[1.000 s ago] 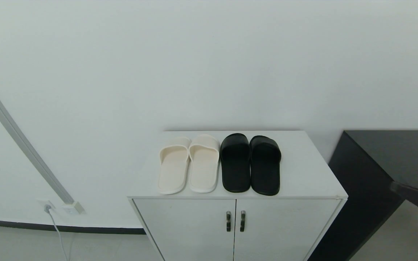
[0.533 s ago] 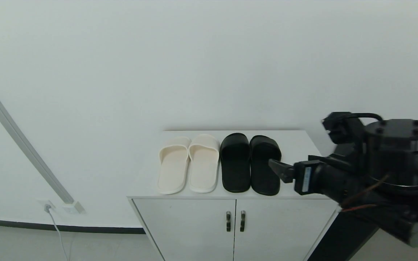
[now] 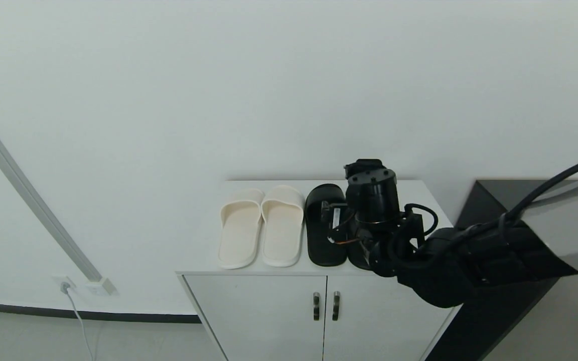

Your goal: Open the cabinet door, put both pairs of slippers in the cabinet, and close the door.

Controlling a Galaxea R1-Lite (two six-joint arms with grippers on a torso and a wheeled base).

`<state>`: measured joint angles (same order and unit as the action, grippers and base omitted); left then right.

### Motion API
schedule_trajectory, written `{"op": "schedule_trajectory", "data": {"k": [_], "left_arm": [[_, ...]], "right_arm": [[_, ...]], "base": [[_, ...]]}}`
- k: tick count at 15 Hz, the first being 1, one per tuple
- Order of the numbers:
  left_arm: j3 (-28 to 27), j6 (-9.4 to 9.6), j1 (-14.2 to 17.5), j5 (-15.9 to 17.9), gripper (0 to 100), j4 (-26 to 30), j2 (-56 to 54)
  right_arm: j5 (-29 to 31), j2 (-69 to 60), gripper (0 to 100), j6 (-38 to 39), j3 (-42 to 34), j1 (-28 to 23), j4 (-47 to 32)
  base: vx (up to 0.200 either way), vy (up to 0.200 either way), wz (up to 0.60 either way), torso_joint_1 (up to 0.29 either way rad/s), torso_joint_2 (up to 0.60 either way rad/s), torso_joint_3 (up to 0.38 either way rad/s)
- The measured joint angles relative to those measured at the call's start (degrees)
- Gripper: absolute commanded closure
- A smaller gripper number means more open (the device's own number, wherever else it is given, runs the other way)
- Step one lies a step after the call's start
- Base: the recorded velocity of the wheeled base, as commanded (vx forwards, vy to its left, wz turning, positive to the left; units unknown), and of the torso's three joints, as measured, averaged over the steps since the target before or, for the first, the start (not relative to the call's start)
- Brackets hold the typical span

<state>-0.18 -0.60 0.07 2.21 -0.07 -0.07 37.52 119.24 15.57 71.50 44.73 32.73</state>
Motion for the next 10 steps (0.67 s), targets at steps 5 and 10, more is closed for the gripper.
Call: {"op": "schedule_trajectory", "data": {"k": [5,10], "left_arm": [[0.0,0.0,0.0,0.0,100,0.0,0.0],[0.0,-0.3,0.0,0.0,100,0.0,0.0]], "right_arm": [[3.2,8.3,0,-1.3,7.7,-2.4,-1.1],[3.2,14.0,0,-2.6,15.9,-3.5,-2.7]], "base": [[0.0,0.0,0.0,0.0,0.0,0.0],[0.0,0.0,0.0,0.0,0.0,0.0]]}}
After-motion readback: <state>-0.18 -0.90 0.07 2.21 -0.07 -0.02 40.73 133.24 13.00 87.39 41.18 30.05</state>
